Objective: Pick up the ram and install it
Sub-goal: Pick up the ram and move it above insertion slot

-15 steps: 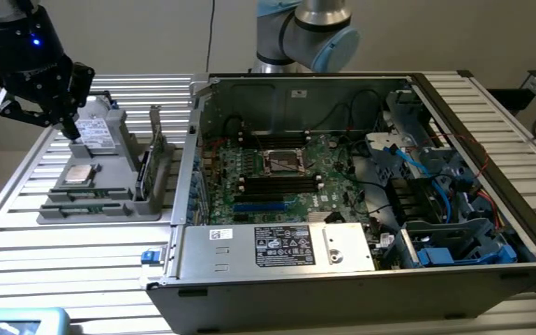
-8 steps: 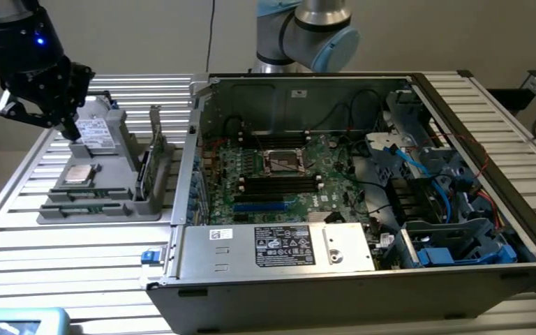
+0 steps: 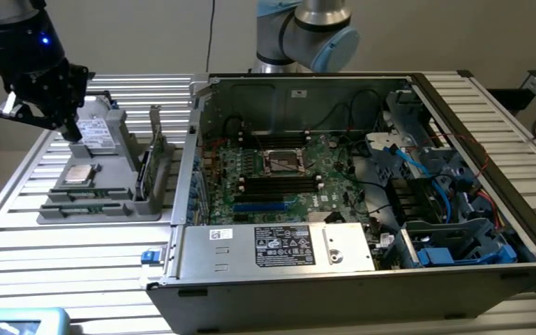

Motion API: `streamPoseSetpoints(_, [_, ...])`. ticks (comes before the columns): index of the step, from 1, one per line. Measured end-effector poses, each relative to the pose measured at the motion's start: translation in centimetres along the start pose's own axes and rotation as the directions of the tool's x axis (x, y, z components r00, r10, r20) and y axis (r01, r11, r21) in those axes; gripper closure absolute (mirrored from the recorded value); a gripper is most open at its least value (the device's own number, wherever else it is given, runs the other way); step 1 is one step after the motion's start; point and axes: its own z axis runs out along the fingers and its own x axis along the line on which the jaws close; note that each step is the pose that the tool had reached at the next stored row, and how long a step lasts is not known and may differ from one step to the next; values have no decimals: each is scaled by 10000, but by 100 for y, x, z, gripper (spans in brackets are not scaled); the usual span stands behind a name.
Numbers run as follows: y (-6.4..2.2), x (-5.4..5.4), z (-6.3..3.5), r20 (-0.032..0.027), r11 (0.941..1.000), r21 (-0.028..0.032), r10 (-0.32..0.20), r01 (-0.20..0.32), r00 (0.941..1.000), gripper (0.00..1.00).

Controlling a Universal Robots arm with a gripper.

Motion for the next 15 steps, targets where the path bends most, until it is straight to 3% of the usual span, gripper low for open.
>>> streamPoseSetpoints(4, [-1,0,14,-18,9973,38,-735,735,9973,89])
streamPoseSetpoints(8, [-1,0,31,-28,9899,97,-1415,1415,9899,89])
streamPoseSetpoints(13, [-1,0,54,-36,9810,295,-1919,1919,9814,89])
streamPoseSetpoints(15, [3,1,64,-37,9781,333,-2056,2056,9786,89])
